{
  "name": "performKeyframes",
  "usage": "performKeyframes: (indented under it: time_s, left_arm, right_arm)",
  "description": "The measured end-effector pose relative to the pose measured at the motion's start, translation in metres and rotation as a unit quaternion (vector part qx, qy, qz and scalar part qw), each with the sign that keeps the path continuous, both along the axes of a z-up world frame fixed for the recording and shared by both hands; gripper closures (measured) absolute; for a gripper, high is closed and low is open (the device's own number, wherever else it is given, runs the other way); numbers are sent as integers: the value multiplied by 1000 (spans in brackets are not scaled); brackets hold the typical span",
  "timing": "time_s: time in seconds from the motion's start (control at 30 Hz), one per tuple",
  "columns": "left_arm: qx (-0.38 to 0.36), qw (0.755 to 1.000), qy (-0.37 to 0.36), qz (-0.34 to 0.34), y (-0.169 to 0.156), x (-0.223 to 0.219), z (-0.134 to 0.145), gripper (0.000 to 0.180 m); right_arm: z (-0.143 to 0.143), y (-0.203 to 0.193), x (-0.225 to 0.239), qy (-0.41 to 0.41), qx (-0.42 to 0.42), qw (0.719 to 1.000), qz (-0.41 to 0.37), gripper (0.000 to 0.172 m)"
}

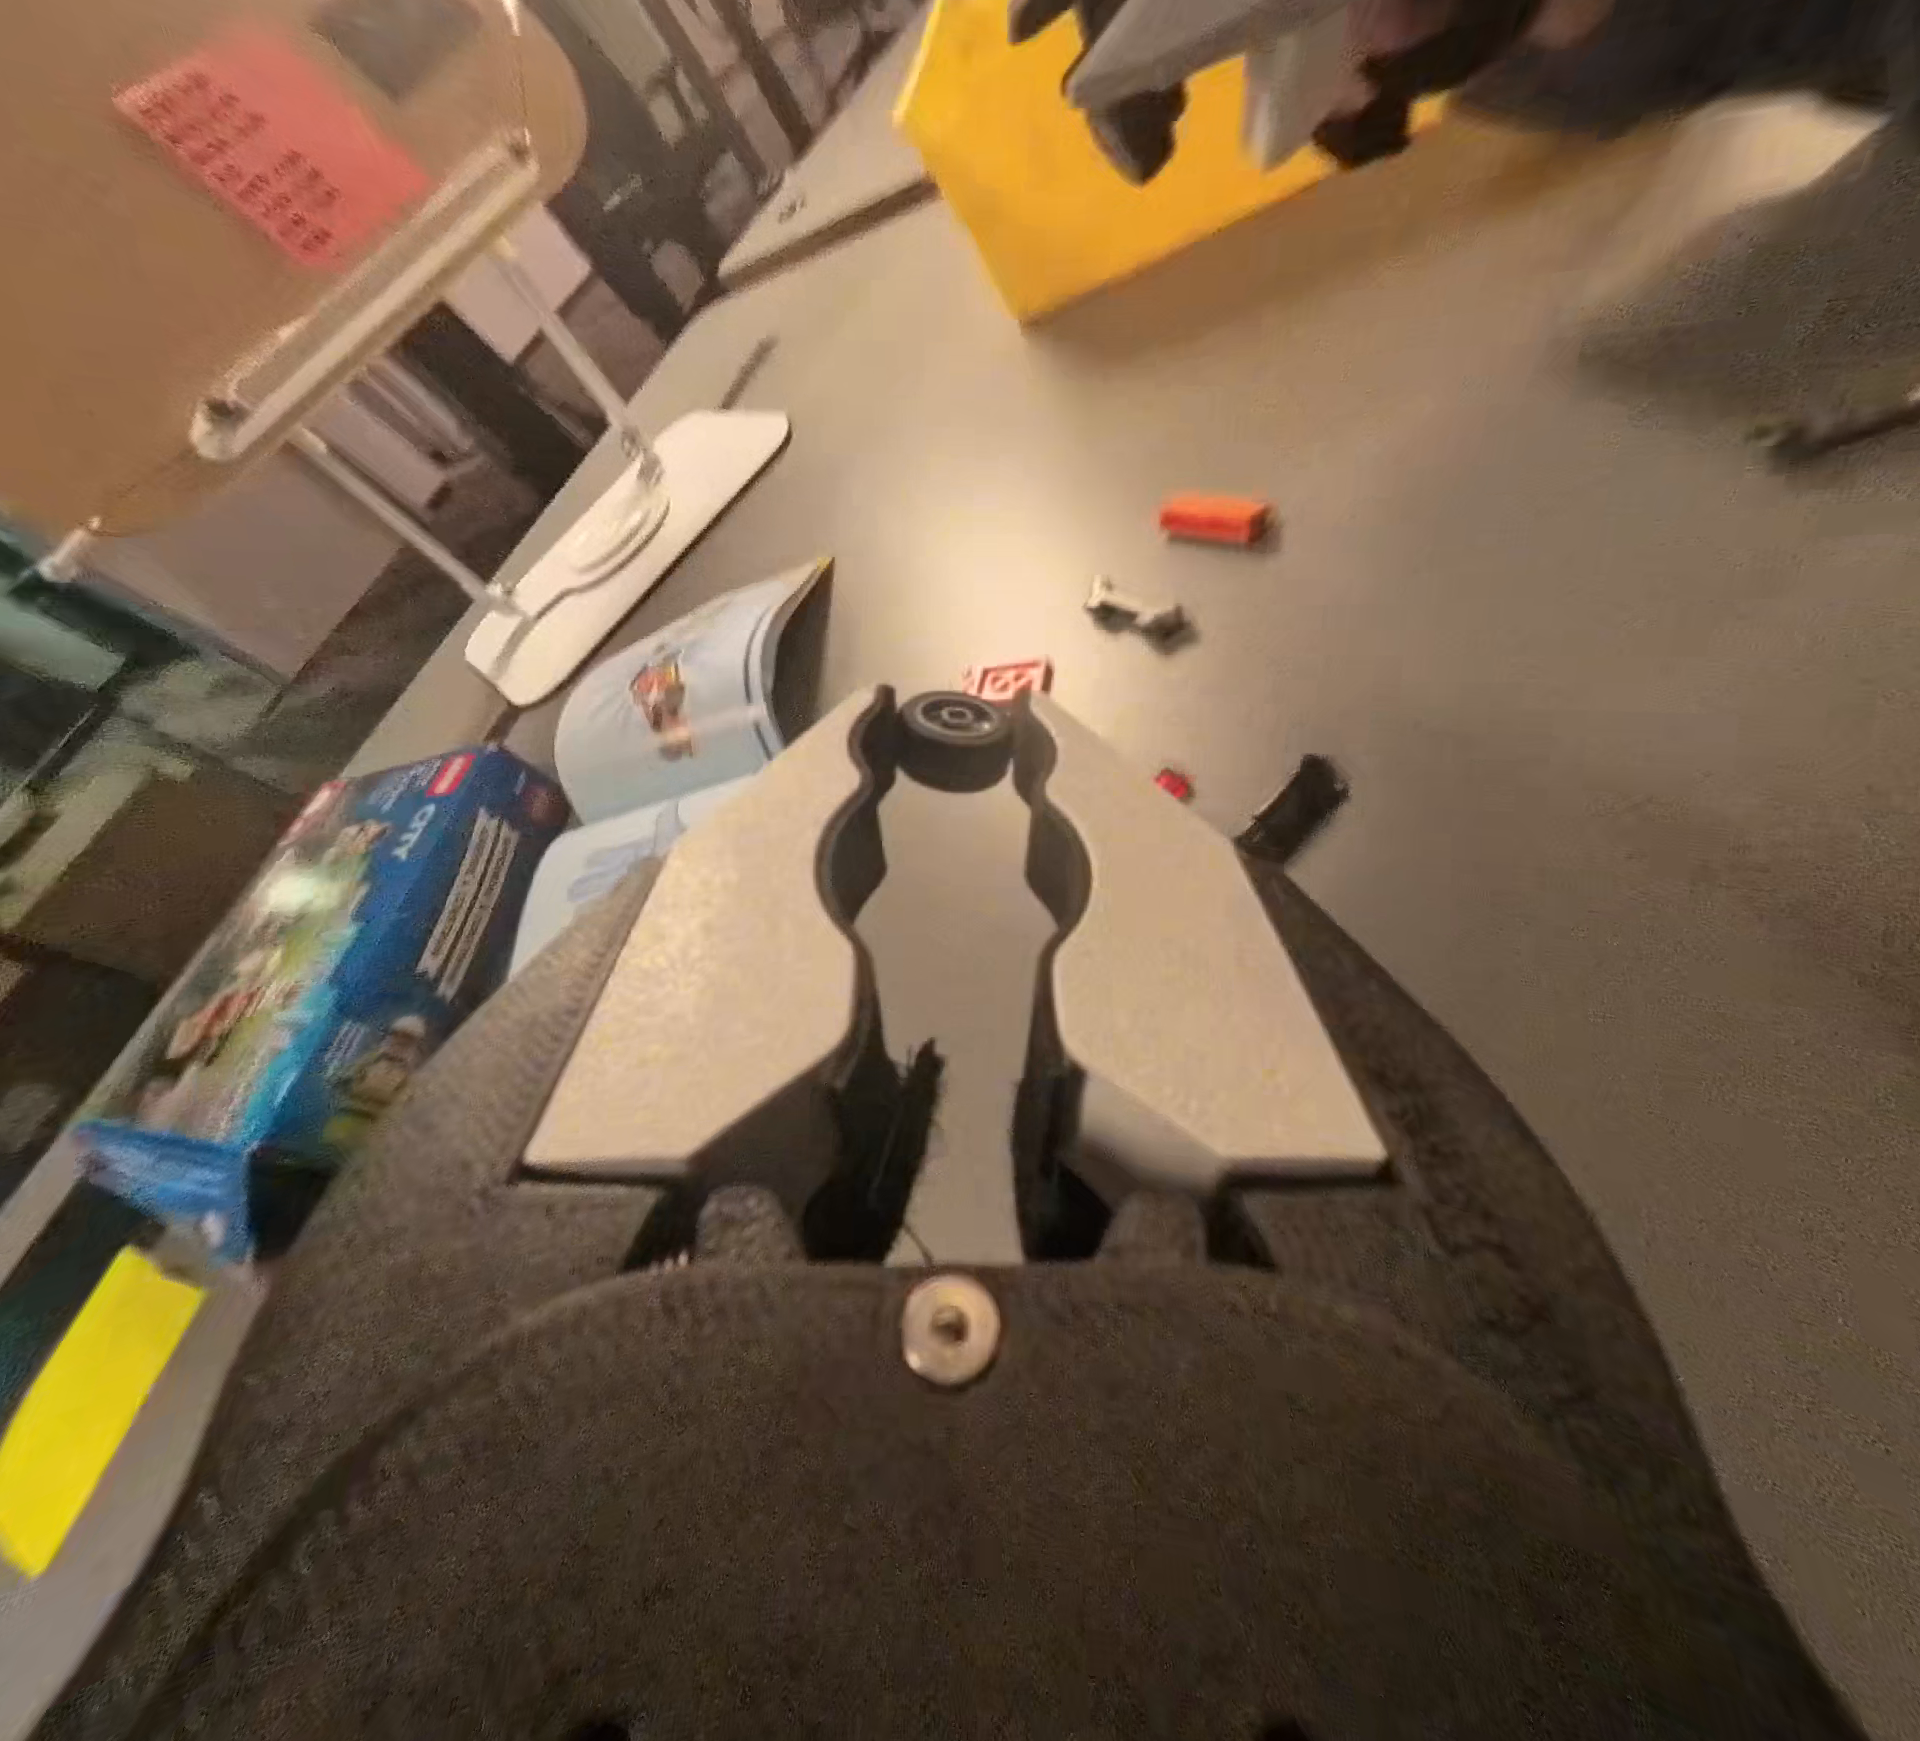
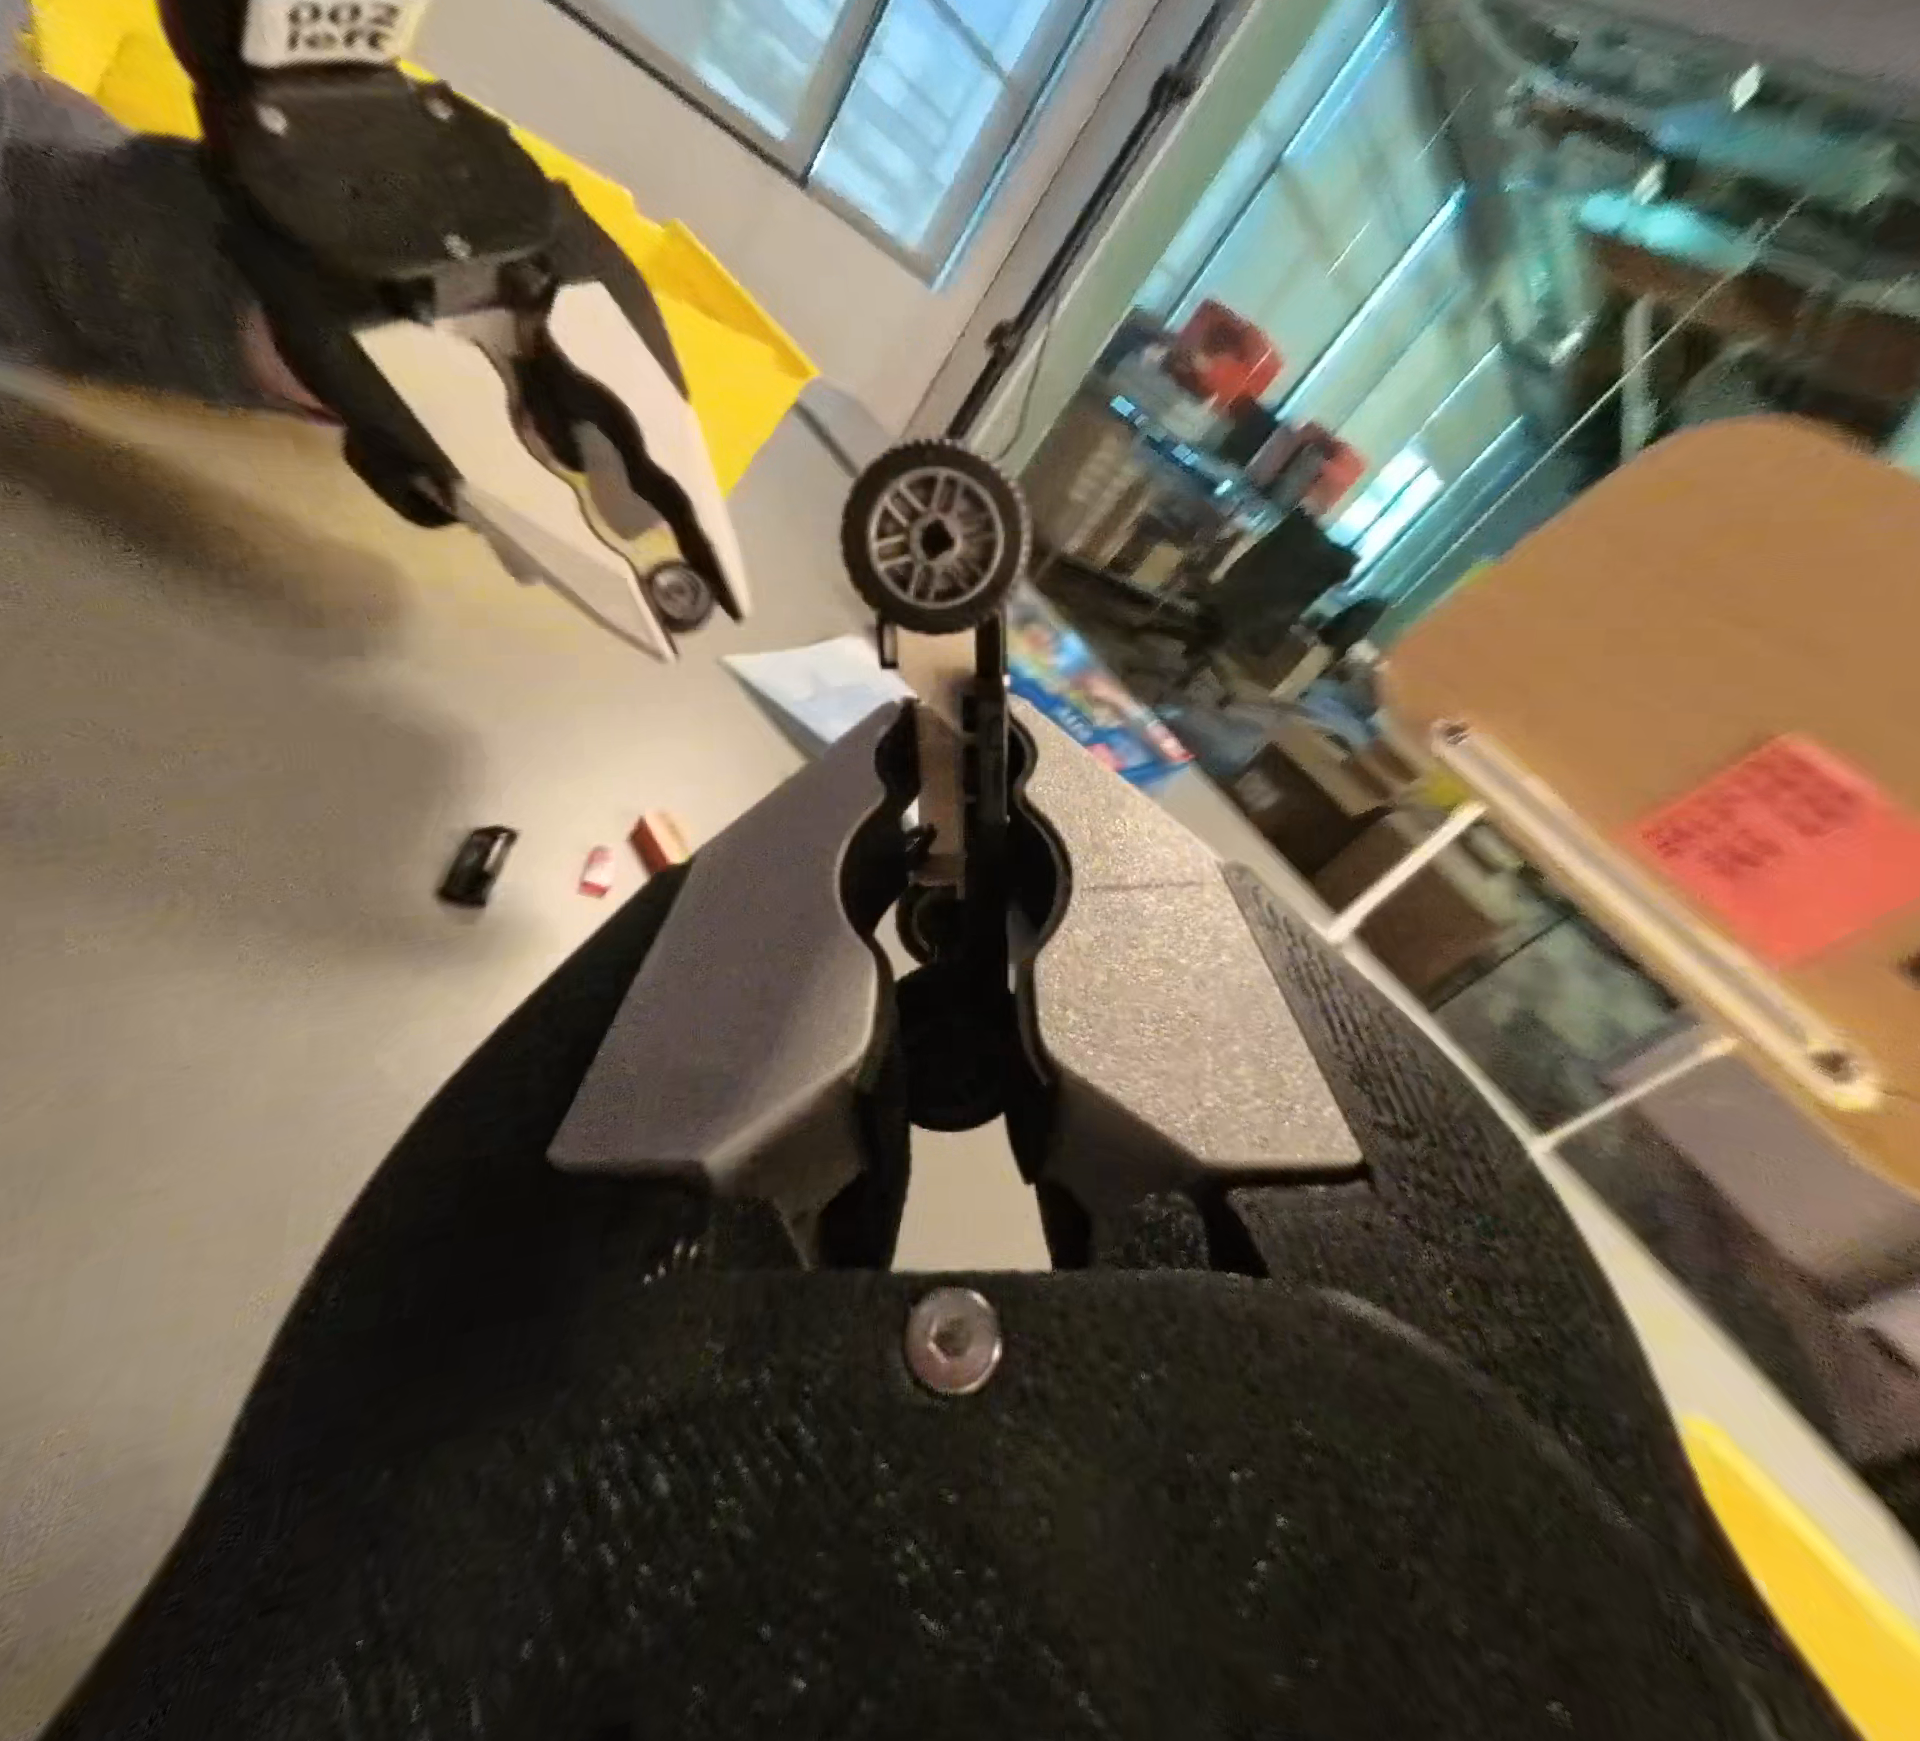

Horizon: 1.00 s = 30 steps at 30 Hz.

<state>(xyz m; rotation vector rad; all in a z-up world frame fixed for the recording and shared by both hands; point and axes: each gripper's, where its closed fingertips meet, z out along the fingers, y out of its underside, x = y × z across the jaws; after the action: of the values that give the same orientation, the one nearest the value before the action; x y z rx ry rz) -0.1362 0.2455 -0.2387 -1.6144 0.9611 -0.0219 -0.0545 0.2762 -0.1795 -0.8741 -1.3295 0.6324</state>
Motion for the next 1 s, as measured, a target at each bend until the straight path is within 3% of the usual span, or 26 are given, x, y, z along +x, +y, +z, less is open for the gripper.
performKeyframes:
  time_s: [0.13, 0.27, 0.4, 0.5, 0.6, 0.8, 1.0]
  left_arm:
    - [-100, 987, 124, 39, 10, -5, -69, 159]
    - [-155, 985, 57, 49, 7, -9, -68, 156]
    - [-175, 982, 20, 65, 11, -6, -65, 105]
    - [-102, 993, 20, 51, 15, 10, -44, 99]
    - [41, 997, 63, 24, 10, 32, -13, 118]
    - [164, 951, 262, 22, 10, 45, -19, 136]
    - [218, 911, 347, 42, 15, 42, -17, 159]
  right_arm:
    - [-32, 1, -20, -57, -30, 998, -3, 160]
    - [-56, 11, -27, -109, -23, 993, -46, 160]
    - [-74, 25, -31, -163, 24, 979, -116, 159]
    - [-83, 29, -35, -202, 90, 962, -160, 159]
    - [-85, 27, -40, -228, 176, 938, -193, 159]
    - [-96, 23, -46, -275, 255, 902, -214, 159]
    - [-96, 21, -51, -283, 280, 888, -230, 160]
